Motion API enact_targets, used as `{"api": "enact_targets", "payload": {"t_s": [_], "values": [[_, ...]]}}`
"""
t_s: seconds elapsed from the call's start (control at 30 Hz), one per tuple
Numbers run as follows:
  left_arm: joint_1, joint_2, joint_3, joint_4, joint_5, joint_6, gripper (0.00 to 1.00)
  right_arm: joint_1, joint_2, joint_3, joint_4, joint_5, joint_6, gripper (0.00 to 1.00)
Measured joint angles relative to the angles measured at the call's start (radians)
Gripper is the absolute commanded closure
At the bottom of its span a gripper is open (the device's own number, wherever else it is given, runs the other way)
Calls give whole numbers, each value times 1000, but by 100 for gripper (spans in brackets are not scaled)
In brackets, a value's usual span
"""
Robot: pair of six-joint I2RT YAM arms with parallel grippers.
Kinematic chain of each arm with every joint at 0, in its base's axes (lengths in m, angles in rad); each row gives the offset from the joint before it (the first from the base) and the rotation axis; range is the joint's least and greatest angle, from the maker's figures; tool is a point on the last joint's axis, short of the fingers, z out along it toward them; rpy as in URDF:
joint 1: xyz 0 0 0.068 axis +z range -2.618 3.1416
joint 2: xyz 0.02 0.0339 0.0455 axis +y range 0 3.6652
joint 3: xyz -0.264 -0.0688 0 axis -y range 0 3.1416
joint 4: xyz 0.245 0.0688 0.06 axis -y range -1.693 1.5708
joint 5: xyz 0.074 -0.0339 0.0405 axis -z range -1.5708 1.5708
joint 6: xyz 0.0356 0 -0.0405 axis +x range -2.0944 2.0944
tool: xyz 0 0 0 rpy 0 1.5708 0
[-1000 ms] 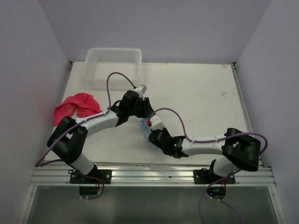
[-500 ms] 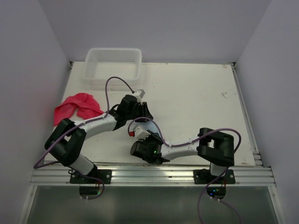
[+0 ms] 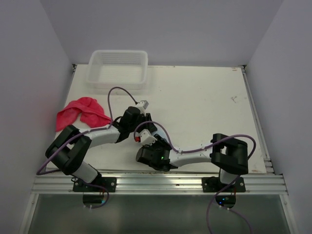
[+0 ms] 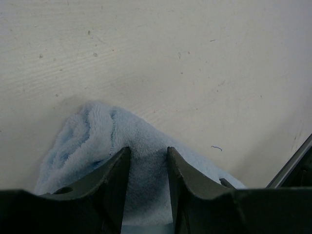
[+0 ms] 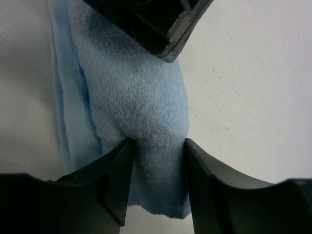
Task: Roll the towels
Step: Roll the towel
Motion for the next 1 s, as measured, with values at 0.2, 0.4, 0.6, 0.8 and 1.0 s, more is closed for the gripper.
{"api": "enact_targets", "payload": {"t_s": [0.2,0.4,0.6,0.8,1.0], "values": [[-1,-16,-23,14,-7,0,59,-5,-193,-49,31,-144,15,32],[-1,-28,-46,36,-8,-1,59,-139,-420,-148,138,-383,77,28],[-1,-46,-74,56,-10,-6,59,-335,-471,-255,212,-621,177,28],[-1,-55,-93,74,-10,-15,59,-367,-406,-275,270,-750,236,32],[-1,-67,-107,82,-10,-24,59,-375,-341,-351,359,-825,296,42]]}}
